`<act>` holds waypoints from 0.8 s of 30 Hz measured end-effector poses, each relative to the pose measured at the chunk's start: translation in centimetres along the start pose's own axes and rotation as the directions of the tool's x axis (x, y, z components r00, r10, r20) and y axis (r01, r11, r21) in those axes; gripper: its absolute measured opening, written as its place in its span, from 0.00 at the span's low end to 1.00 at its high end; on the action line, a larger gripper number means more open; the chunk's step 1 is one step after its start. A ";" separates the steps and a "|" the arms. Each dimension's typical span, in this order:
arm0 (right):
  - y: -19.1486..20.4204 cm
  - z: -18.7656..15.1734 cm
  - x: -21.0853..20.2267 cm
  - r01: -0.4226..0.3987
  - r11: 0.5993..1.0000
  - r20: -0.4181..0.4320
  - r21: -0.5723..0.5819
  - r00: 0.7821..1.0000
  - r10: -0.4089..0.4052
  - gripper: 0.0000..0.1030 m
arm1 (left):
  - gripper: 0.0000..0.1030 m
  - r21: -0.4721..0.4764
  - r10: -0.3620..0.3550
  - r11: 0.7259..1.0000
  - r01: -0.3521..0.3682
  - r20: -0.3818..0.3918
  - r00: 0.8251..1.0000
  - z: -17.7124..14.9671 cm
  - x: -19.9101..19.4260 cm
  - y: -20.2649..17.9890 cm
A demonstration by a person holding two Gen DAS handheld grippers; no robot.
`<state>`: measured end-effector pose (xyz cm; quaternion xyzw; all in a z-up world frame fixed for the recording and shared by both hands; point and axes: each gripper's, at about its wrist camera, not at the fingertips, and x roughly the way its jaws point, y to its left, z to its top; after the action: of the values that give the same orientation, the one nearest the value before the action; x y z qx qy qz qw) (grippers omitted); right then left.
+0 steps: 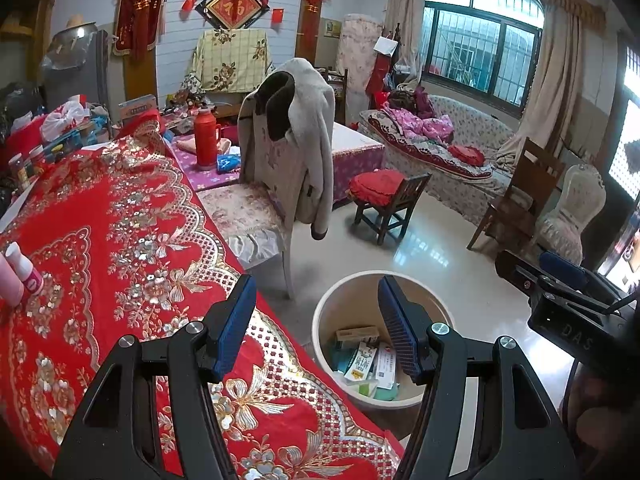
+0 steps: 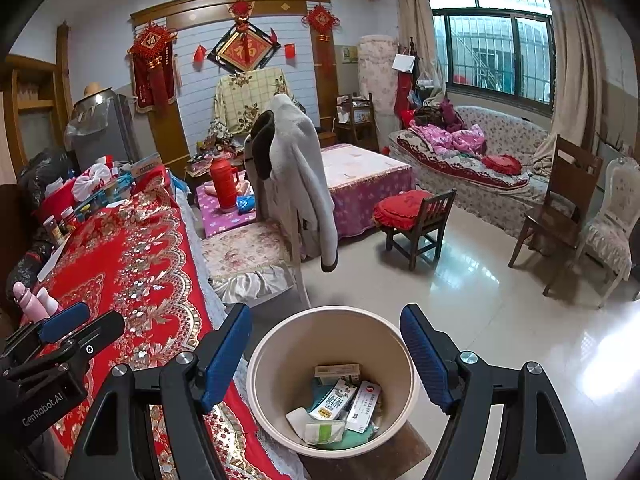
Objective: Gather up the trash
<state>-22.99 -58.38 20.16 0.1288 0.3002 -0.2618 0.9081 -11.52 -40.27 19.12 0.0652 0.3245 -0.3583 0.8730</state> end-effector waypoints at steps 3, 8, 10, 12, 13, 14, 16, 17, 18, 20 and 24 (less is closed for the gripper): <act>0.0 -0.2 0.1 0.003 1.000 -0.004 -0.001 1.000 -0.003 0.73 | 0.60 0.002 -0.001 1.000 0.001 -0.002 1.000 0.0 0.1 0.1; 0.1 -0.4 0.2 0.005 1.000 -0.013 0.001 1.000 -0.005 0.73 | 0.60 0.003 -0.004 1.000 0.004 -0.007 1.000 0.1 0.2 0.2; 0.1 -0.4 0.2 0.005 1.000 -0.013 0.000 1.000 -0.005 0.73 | 0.60 0.004 -0.004 1.000 0.004 -0.011 1.000 -0.1 0.3 0.1; 0.1 -0.4 0.2 0.006 1.000 -0.014 0.001 1.000 -0.006 0.73 | 0.60 0.005 -0.006 1.000 0.006 -0.014 1.000 0.0 0.4 0.2; 0.1 -0.4 0.2 0.006 1.000 -0.014 0.001 1.000 -0.006 0.73 | 0.60 0.005 -0.006 1.000 0.006 -0.014 1.000 -0.1 0.3 0.1; 0.1 -0.5 0.2 0.006 1.000 -0.016 0.001 1.000 -0.006 0.73 | 0.60 0.005 -0.006 1.000 0.006 -0.015 1.000 -0.1 0.3 0.1; 0.0 -0.6 0.2 0.007 1.000 -0.018 0.000 1.000 -0.007 0.73 | 0.60 0.004 -0.006 1.000 0.006 -0.014 1.000 -0.1 0.4 0.2; 0.0 -0.6 0.3 0.007 1.000 -0.019 0.001 1.000 -0.007 0.73 | 0.60 0.002 -0.006 1.000 0.006 -0.015 1.000 -0.1 0.4 0.2; -0.1 -0.6 0.2 0.007 1.000 -0.021 0.001 1.000 -0.007 0.73 | 0.60 0.001 -0.007 1.000 0.007 -0.016 1.000 -0.1 0.4 0.2; -0.1 -0.7 0.3 0.009 1.000 -0.023 0.002 1.000 -0.009 0.73 | 0.60 0.000 -0.006 1.000 0.006 -0.018 1.000 -0.1 0.6 0.3; -0.1 -0.8 0.3 0.008 1.000 -0.025 0.000 1.000 -0.008 0.73 | 0.60 -0.002 -0.006 1.000 0.006 -0.022 1.000 0.0 0.7 0.5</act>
<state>-23.24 -58.30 19.36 0.1310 0.3118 -0.2638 0.9034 -10.82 -40.37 18.61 0.0672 0.3345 -0.3597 0.8685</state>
